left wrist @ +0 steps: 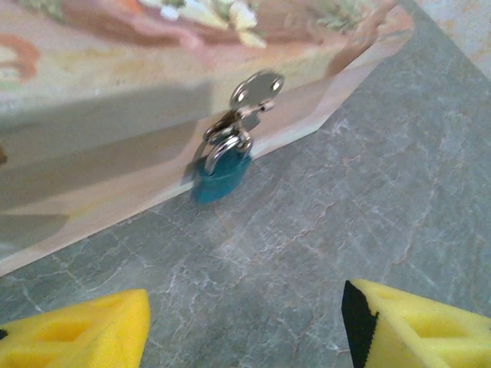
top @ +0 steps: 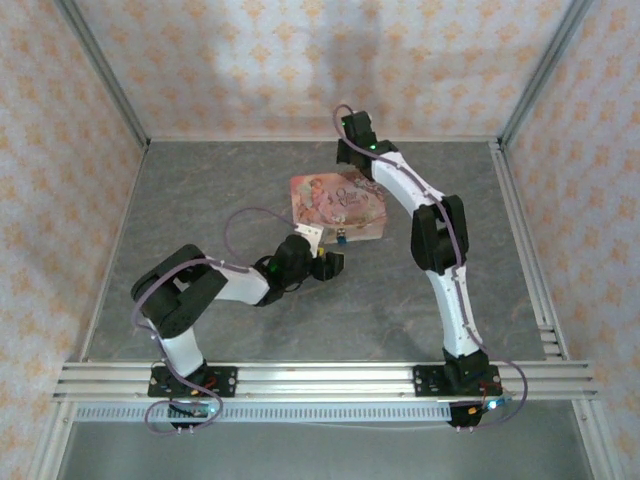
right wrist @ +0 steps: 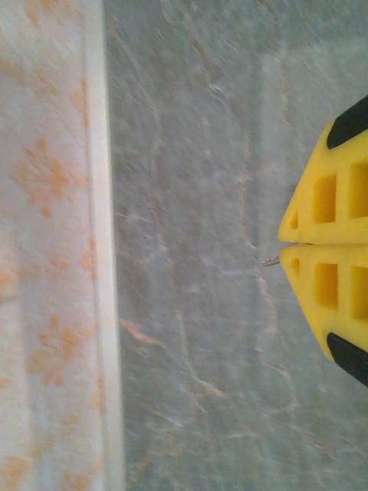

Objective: Unlock the padlock with the key

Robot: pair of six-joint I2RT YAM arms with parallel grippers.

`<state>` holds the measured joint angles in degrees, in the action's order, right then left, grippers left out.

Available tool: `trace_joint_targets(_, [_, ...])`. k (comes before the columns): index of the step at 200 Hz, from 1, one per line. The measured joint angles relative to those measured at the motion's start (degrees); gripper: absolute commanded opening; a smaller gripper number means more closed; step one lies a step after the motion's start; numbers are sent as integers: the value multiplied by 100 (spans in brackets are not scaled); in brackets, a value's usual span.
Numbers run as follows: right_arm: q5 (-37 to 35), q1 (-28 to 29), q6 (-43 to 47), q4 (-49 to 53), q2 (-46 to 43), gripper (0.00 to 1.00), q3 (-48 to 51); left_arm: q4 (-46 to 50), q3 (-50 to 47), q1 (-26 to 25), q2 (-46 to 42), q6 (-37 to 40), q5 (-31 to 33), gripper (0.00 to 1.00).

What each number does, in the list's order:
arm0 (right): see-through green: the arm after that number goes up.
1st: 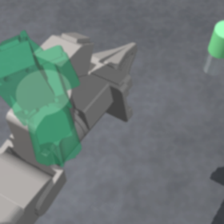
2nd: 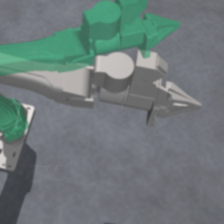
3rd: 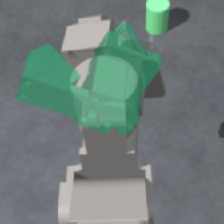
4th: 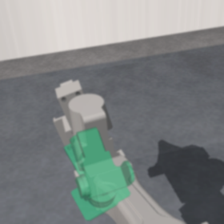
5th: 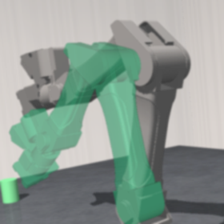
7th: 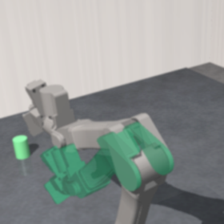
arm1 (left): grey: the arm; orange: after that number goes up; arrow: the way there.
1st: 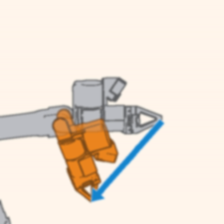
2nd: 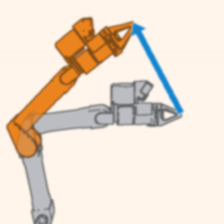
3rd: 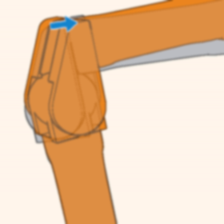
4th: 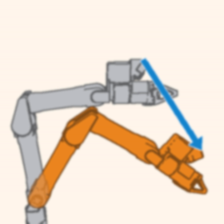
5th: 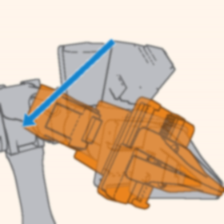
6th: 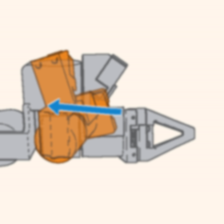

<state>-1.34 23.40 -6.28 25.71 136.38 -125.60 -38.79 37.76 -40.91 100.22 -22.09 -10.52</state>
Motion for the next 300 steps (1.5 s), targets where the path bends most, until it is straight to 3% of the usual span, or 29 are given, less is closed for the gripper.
trace_joint_targets(19, [-111,-96,74,264,306,0,-540,0,2,-4,-68,-33,52,76])
trace_joint_targets(44, [-162,-120,125,555,455,0,-538,0,15,-4,-39,-33,70,81])
trace_joint_targets(143, [-177,-96,98,33,-92,0,1034,-22,664,17,752,-98,-153,82])
trace_joint_targets(219, [-186,-92,31,-535,-413,0,1606,46,1158,94,1141,-35,-758,68])
trace_joint_targets(236, [-184,-90,28,-608,-417,0,1644,109,1213,94,1176,9,-833,69])
trace_joint_targets(268, [-179,-85,11,-732,-446,0,1731,181,1226,-20,1178,221,-588,76])
trace_joint_targets(300, [-173,-83,-11,-866,-492,0,1847,92,1246,-260,1263,426,-107,74])
